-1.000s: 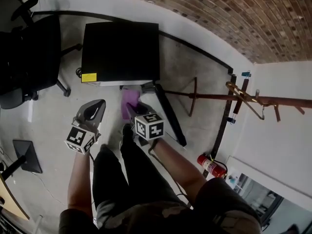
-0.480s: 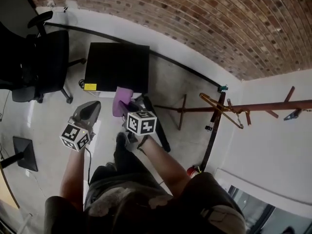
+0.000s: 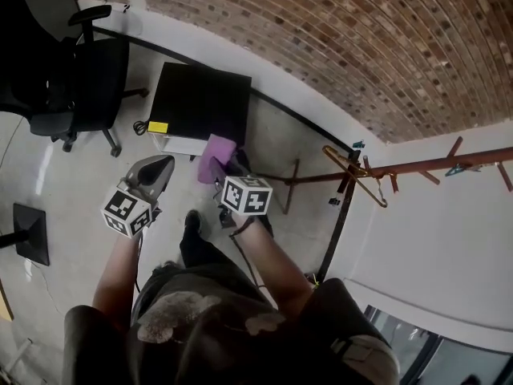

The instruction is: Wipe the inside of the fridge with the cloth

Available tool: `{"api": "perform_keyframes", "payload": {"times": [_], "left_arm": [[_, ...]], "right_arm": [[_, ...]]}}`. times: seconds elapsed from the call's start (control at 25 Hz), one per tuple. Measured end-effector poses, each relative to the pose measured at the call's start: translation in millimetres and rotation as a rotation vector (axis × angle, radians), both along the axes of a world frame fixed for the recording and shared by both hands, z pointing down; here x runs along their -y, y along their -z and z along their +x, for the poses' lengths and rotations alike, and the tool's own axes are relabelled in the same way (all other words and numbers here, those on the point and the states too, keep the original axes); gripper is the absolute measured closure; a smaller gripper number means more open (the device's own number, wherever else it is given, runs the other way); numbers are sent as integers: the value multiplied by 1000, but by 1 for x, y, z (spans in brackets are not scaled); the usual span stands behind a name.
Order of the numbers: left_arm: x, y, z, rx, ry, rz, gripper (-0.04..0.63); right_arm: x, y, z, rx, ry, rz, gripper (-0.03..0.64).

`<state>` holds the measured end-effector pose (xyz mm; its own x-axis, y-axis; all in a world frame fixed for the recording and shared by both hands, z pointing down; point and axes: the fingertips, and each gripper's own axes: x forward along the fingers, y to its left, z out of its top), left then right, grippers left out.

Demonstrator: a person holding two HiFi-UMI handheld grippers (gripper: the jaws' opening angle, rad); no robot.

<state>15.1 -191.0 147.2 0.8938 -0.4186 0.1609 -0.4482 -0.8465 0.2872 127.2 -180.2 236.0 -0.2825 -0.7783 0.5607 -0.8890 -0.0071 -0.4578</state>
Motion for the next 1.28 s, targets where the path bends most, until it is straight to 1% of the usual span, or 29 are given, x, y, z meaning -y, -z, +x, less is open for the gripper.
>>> {"api": "perform_keyframes", "payload": {"times": [0.16, 0.24, 0.48, 0.68, 0.8, 0.92, 1.08, 1.28], "left_arm": [[-22, 1, -23, -11, 31, -24, 578], [-36, 2, -32, -15, 32, -25, 578], [-71, 17, -63, -18, 31, 5, 577], [-119, 30, -93, -23, 19, 44, 578], [-149, 32, -115, -34, 10, 39, 578], [-178, 34, -134, -56, -8, 20, 578], [-215, 29, -139, -57, -68, -6, 578], [-258, 20, -137, -50, -85, -31, 578]], "right_arm": [[-26, 8, -16, -17, 4, 5, 535], [-39, 12, -23, -20, 2, 13, 535], [-70, 27, -46, -31, -6, 54, 535], [-104, 36, -67, -43, -20, 86, 535], [-133, 42, -84, -70, -29, 98, 537], [-170, 49, -99, -124, -28, 88, 535], [-223, 55, -102, -157, -51, 71, 536], [-278, 58, -90, -160, -63, 78, 535]]}}
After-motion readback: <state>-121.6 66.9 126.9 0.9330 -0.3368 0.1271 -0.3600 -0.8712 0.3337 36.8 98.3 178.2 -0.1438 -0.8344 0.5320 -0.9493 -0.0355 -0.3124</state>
